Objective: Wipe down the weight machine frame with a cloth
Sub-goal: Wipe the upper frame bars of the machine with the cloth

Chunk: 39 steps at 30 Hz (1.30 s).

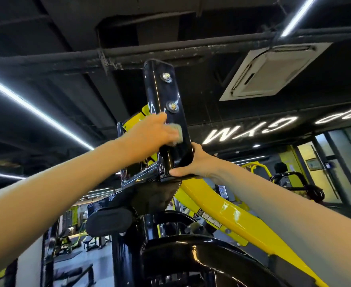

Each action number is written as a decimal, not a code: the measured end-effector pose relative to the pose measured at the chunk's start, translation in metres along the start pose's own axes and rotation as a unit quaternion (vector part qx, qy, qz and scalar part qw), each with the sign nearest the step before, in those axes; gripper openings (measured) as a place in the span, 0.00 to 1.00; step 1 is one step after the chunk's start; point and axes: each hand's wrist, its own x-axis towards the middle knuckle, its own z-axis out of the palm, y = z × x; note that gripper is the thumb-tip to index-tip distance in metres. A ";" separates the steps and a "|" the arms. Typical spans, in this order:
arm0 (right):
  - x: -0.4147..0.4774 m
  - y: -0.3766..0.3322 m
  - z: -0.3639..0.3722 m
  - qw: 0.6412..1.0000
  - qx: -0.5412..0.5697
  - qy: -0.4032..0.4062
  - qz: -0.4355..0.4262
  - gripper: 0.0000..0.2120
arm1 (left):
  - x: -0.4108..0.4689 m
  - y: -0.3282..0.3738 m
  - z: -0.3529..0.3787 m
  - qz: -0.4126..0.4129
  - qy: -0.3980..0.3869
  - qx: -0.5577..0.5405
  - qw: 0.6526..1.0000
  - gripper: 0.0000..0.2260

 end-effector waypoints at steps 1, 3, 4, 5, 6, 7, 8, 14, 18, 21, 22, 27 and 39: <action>0.000 0.000 -0.001 1.000 -0.003 0.000 0.003 0.51 | 0.002 -0.002 0.000 -0.021 0.007 0.015 1.000 0.15; -0.002 -0.001 0.000 1.000 -0.005 0.005 0.009 0.52 | 0.000 0.018 -0.003 0.025 -0.047 0.024 0.998 0.12; -0.001 0.000 0.001 1.000 -0.003 0.006 0.009 0.54 | -0.006 0.030 -0.004 0.075 -0.072 0.029 0.994 0.11; 0.000 0.001 0.002 1.000 -0.004 0.010 0.013 0.55 | -0.010 0.033 -0.008 0.109 -0.066 0.030 0.991 0.14; 0.000 0.001 0.002 1.000 -0.005 0.011 0.020 0.55 | -0.011 0.023 -0.011 0.108 -0.053 0.037 0.992 0.17; 0.000 0.000 0.003 0.999 -0.007 0.012 0.030 0.54 | -0.009 0.007 -0.012 0.069 -0.039 0.042 0.996 0.18; -0.001 0.000 0.004 0.999 -0.009 0.013 0.040 0.52 | -0.008 -0.004 -0.016 0.023 -0.017 0.060 0.998 0.19; -0.001 0.006 0.012 0.997 -0.031 0.030 0.069 0.55 | -0.010 0.019 -0.006 0.106 -0.062 0.067 0.990 0.17; -0.002 0.006 0.012 0.996 -0.028 0.038 0.078 0.53 | 0.003 0.008 -0.008 0.005 -0.018 0.097 0.995 0.15; 0.000 0.007 0.012 0.995 -0.027 0.041 0.084 0.53 | 0.000 0.023 -0.001 0.082 -0.086 0.088 0.989 0.16; 0.000 0.006 0.012 0.995 -0.020 0.040 0.085 0.53 | 0.003 0.013 -0.008 0.060 -0.077 0.085 0.992 0.17; -0.001 0.003 0.016 0.996 0.011 0.044 0.079 0.54 | 0.011 0.029 -0.005 -0.029 -0.047 0.026 0.998 0.17; -0.001 0.009 0.009 0.997 0.031 0.035 0.061 0.55 | 0.037 0.002 -0.015 -0.069 -0.101 -0.029 0.992 0.23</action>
